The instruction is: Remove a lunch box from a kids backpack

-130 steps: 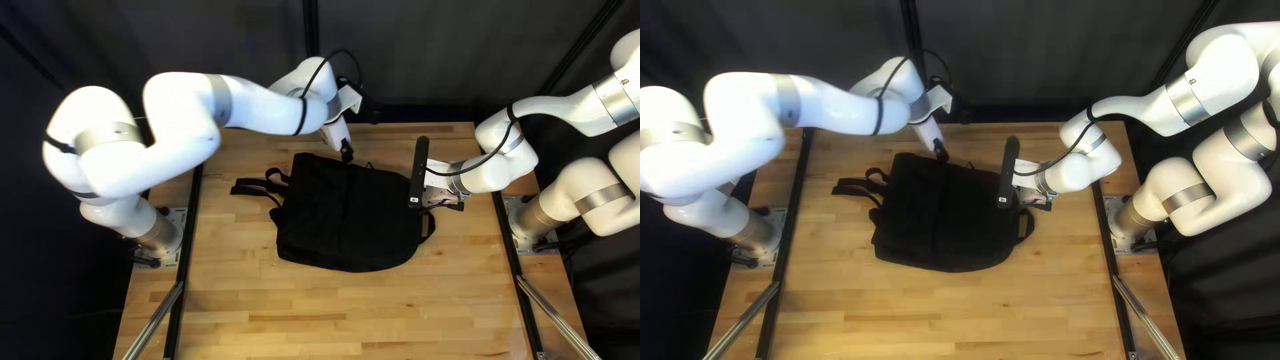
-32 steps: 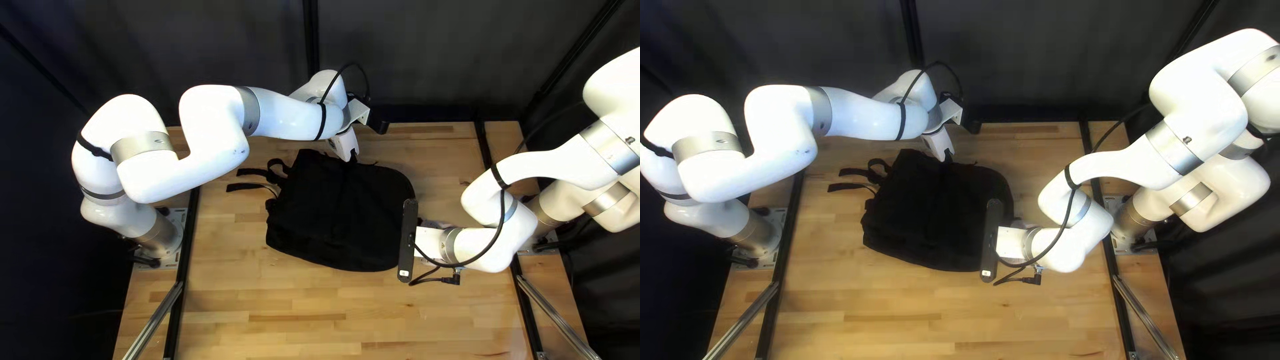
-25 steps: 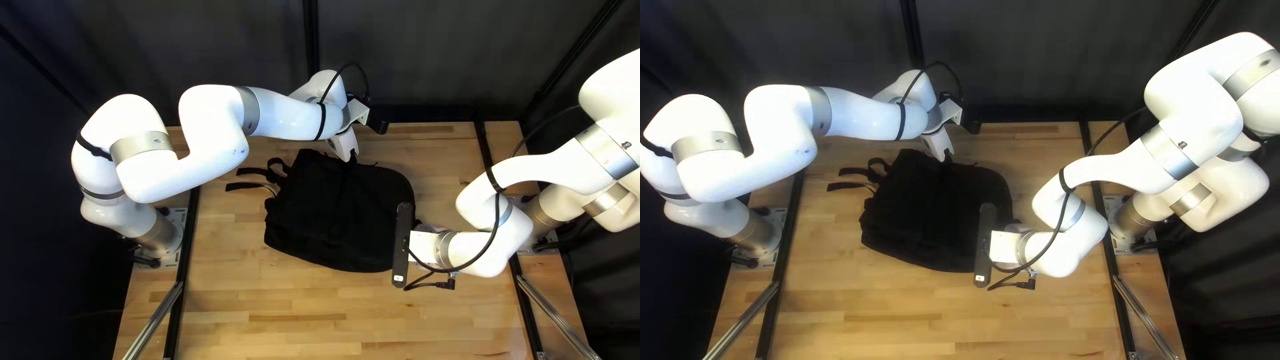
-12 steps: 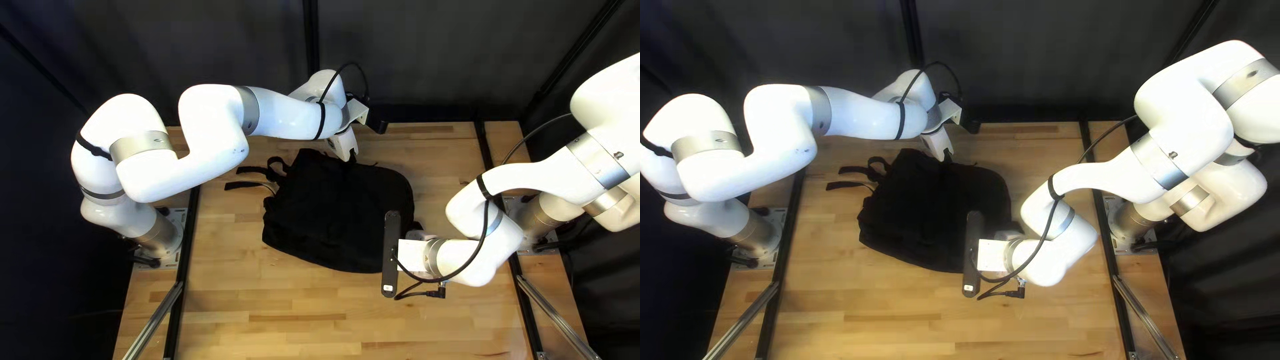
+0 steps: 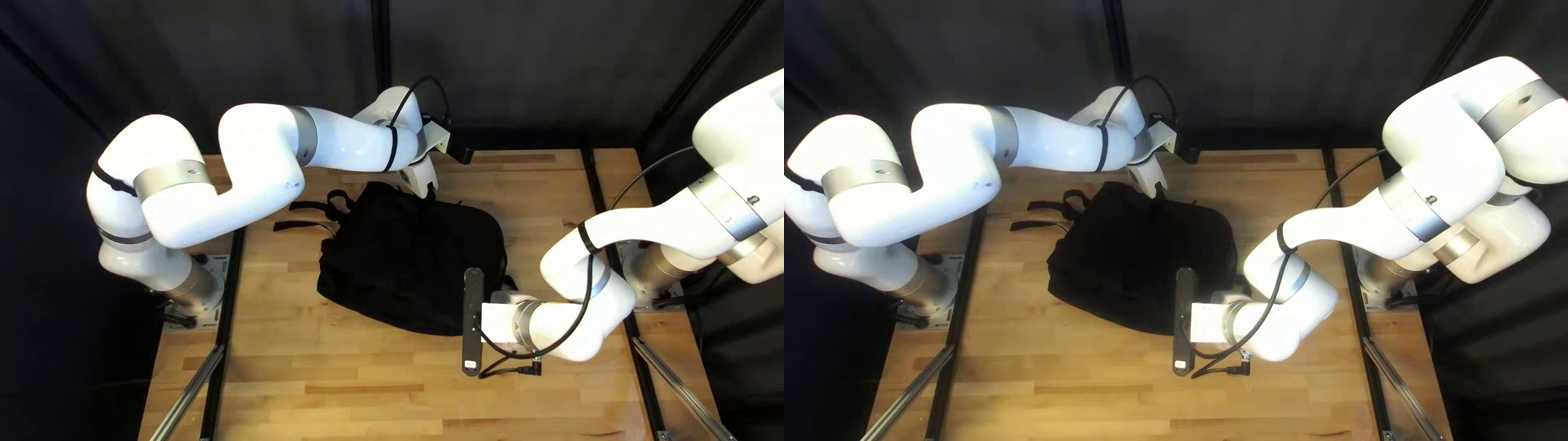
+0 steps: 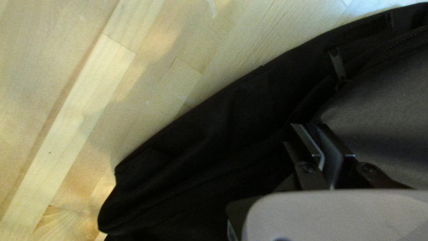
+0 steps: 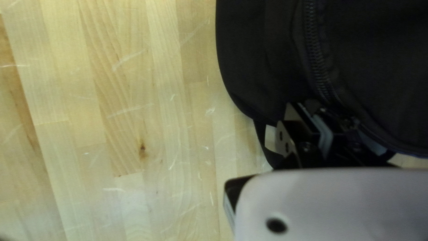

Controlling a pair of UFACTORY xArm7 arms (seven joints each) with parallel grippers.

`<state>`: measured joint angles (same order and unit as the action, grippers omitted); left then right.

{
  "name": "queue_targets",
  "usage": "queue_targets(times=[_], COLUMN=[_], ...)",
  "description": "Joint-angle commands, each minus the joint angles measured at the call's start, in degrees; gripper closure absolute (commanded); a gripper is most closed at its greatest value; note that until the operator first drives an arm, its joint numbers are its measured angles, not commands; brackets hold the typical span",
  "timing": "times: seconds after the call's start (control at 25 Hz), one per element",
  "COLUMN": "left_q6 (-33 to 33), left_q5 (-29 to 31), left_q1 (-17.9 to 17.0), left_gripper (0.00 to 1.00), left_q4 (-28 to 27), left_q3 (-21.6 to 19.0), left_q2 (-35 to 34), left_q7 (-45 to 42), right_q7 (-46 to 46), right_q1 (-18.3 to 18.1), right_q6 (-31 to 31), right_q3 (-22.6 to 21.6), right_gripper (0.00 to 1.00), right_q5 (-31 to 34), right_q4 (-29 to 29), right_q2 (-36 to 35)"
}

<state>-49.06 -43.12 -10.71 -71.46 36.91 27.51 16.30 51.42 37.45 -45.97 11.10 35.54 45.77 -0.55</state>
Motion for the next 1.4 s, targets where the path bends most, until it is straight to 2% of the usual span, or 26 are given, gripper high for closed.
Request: queue_targets(times=[0.04, 0.44, 0.8, 0.84, 0.88, 1.4], left_q6=[0.5, 1.0, 1.8, 2.0, 2.0, 4.8], left_q5=[-0.3, -0.6, -0.8, -0.4, 0.1, 8.0], left_q1=[-0.1, -0.2, -0.8, -1.4, -1.9, -9.0], left_gripper=[1.0, 1.0, 1.0, 0.03, 0.0, 0.0], left_q4=[0.5, 0.8, 1.9, 2.4, 2.7, 9.7], left_q3=[-0.1, -0.2, -0.4, -0.3, -0.2, 2.1], left_q2=[-0.1, -0.2, -0.8, -1.4, -2.0, -10.8], left_q7=[0.2, 0.3, 0.3, 0.1, -0.2, -5.5], right_q7=[-0.4, -4.4, -4.9, -4.7, -4.5, 0.9], right_q1=[0.0, -0.7, -0.8, -0.7, -0.7, 0.7], right_q6=[0.1, 1.6, 2.0, 2.1, 2.0, -5.2], right_q3=[-0.1, 0.2, 0.2, 0.2, 0.2, -1.4], right_gripper=[1.0, 1.0, 1.0, 0.19, 0.0, 0.0], right_q5=[-0.1, -2.0, -2.1, -1.9, -1.8, 1.0], right_q4=[0.6, 5.4, 5.2, 5.0, 4.7, -2.1], right_q2=[-0.5, -5.1, -5.1, -4.7, -4.3, 5.7])
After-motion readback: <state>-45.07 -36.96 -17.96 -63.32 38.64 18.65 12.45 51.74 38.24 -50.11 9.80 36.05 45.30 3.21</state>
